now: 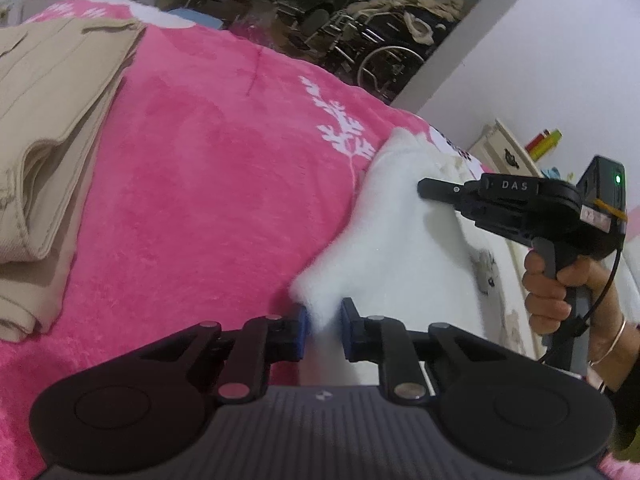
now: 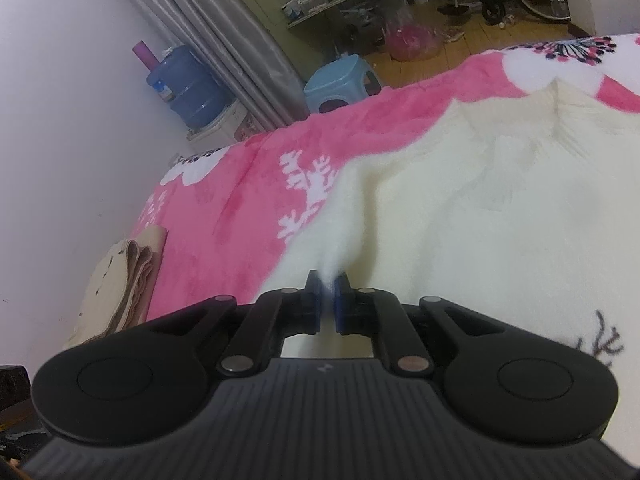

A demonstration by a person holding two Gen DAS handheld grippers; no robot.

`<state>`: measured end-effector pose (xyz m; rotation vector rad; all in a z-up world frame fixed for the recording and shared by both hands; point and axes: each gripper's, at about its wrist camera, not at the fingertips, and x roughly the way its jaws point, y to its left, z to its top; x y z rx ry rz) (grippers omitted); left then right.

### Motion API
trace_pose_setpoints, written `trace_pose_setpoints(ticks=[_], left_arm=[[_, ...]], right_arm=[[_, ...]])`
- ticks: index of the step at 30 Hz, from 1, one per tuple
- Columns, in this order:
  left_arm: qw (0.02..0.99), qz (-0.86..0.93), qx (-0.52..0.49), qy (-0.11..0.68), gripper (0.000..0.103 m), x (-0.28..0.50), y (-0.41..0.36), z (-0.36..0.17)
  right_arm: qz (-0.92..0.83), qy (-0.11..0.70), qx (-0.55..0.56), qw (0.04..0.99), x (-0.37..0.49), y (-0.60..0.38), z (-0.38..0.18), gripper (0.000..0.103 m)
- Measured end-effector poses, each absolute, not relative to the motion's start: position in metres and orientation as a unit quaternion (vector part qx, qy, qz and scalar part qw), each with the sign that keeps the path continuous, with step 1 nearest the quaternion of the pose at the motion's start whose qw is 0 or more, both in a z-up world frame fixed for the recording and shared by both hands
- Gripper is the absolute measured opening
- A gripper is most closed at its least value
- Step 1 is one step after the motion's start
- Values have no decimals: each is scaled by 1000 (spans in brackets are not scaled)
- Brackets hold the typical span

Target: Fold clothes

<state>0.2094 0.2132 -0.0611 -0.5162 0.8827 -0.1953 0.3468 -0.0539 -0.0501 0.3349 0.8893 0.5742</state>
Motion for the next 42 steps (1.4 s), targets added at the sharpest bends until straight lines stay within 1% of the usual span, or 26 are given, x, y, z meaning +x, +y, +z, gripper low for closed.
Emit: trace_pose_setpoints(ticks=[7, 17, 20, 21, 22, 23, 25, 26, 30, 34, 35, 37, 40, 42], left_arm=[[867, -84, -256, 419, 17, 212, 215, -64], [875, -79, -237, 415, 18, 213, 211, -65], [874, -85, -232, 418, 19, 214, 211, -65], [874, -88, -231, 419, 20, 214, 212, -64], [872, -93, -232, 422, 23, 214, 213, -63], [869, -94, -232, 426, 30, 215, 214, -61], [867, -93, -234, 429, 40, 214, 217, -58], [869, -92, -236, 426, 43, 212, 220, -55], [883, -80, -234, 398, 44, 195, 227, -37], [899, -92, -224, 365, 47, 169, 223, -12], [902, -103, -220, 358, 53, 163, 220, -6], [895, -159, -225, 352, 64, 153, 210, 7], [865, -261, -225, 364, 66, 143, 193, 21], [831, -330, -210, 396, 66, 134, 179, 24]], right_arm=[[269, 418, 157, 853, 354, -49, -54, 4], [256, 414, 154, 860, 358, -45, -60, 4], [257, 423, 133, 859, 356, -42, -60, 8], [260, 427, 133, 856, 356, -44, -57, 9], [262, 431, 132, 853, 354, -47, -53, 13], [264, 433, 131, 852, 351, -53, -47, 21], [267, 435, 128, 850, 346, -64, -35, 28], [269, 435, 128, 850, 342, -70, -29, 28], [299, 405, 143, 852, 306, -97, 7, 30], [360, 411, 123, 828, 254, -98, 28, 30], [376, 419, 109, 820, 240, -94, 31, 30], [405, 430, 77, 803, 212, -80, 31, 30], [437, 458, 47, 772, 176, -66, 25, 31], [440, 482, 41, 756, 158, -59, 17, 31]])
